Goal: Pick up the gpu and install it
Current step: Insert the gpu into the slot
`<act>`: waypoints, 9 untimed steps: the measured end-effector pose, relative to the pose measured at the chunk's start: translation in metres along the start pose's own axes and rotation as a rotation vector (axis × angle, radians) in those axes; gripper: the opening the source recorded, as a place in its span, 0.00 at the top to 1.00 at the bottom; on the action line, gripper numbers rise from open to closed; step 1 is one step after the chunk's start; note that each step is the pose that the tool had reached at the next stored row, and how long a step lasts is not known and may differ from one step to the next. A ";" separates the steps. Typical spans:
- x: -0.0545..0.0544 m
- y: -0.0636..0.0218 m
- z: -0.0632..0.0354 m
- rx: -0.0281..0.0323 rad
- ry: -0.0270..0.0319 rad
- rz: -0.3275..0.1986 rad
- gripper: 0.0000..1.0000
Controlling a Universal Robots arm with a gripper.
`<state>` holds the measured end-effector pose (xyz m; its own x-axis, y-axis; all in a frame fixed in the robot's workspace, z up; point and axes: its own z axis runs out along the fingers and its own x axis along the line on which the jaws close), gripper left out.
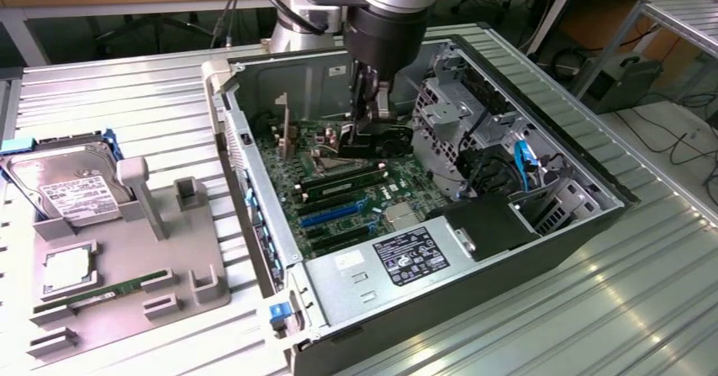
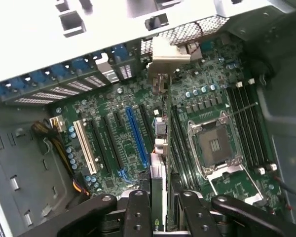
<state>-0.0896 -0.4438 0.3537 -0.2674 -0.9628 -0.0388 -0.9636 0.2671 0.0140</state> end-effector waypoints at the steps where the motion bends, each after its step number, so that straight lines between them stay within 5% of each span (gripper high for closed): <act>1: 0.000 0.0000 0.0007 -0.0007 0.0003 -0.018 0.74; 5: 0.001 0.0001 0.0053 -0.0050 0.0018 -0.129 0.74; 9: 0.006 0.0016 0.0072 -0.0059 0.0021 -0.152 0.74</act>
<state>-0.0928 -0.4488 0.3463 -0.1184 -0.9922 -0.0388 -0.9929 0.1179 0.0140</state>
